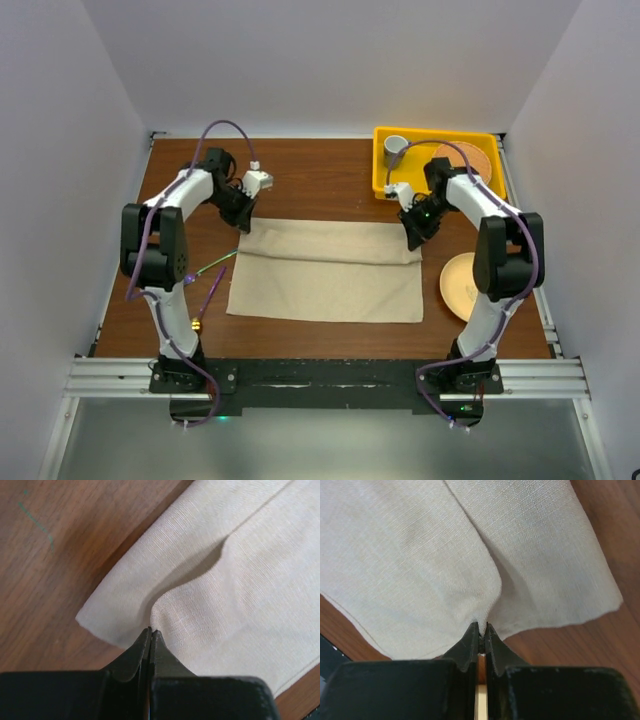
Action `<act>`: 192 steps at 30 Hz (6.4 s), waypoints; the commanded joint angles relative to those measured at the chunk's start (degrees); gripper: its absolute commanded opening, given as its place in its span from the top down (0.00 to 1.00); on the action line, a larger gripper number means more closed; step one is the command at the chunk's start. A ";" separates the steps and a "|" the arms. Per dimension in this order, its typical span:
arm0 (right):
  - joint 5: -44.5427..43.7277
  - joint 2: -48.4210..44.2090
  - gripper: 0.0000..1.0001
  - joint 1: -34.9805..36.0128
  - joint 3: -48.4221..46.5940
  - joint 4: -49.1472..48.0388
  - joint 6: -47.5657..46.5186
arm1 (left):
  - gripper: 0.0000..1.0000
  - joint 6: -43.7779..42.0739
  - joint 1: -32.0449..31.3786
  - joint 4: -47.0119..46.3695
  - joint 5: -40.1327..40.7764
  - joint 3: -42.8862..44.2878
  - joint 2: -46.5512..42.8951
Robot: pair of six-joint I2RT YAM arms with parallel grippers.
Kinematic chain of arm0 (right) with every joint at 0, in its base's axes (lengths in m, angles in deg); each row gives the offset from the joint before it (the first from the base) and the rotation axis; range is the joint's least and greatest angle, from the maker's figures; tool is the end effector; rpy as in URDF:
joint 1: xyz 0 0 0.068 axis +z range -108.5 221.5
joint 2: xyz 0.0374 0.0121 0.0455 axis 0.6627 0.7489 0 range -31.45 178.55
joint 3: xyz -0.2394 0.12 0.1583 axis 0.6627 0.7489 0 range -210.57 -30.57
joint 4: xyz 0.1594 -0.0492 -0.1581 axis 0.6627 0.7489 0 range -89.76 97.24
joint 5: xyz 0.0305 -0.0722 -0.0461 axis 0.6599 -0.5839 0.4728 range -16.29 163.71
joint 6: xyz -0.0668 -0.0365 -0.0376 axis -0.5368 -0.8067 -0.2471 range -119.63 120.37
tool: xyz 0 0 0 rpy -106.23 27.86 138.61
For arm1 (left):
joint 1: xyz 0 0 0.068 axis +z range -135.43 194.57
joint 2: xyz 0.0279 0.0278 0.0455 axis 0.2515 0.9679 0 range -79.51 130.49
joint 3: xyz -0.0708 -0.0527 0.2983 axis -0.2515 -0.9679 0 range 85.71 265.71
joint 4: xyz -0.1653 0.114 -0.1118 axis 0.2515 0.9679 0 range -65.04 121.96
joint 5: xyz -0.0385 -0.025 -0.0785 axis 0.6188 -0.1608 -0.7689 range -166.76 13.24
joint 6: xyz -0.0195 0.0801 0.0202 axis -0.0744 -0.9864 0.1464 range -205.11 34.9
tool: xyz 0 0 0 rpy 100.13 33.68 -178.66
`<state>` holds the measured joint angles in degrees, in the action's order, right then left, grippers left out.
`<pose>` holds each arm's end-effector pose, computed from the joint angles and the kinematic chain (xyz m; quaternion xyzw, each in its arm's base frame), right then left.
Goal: Fold the napkin into a case and place the utensils inside
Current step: Fold and flatten the napkin at the center of the board, then smooth out the rectangle-folded napkin at the center of the board.
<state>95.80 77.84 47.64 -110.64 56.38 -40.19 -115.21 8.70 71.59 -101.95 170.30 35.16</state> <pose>0.3402 0.0648 0.2066 -0.3958 0.8973 0.1711 0.0945 0.3865 -0.0716 0.1977 0.3233 0.9142 -0.1880 0.1560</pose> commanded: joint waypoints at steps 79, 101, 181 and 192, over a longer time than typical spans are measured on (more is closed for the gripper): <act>-4.77 -21.85 1.00 5.73 24.26 2.05 -6.56 | 1.00 -22.45 0.07 20.34 -2.76 -30.63 -33.46; -5.65 -18.15 0.90 6.70 25.93 -2.00 -6.02 | 1.00 -18.67 -0.90 10.94 -1.44 -38.45 -30.47; -6.97 -14.73 0.55 8.46 24.69 -5.61 -0.31 | 0.85 -4.69 -8.55 -3.39 3.74 -37.23 -29.51; 9.16 -21.75 0.36 7.50 9.72 -0.94 6.96 | 0.56 2.93 -6.88 -6.87 -11.70 -19.75 -32.39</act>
<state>93.94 61.67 56.05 -88.83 55.70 -39.12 -118.93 0.89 71.44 -103.46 141.63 7.67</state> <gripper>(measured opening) 0.578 0.375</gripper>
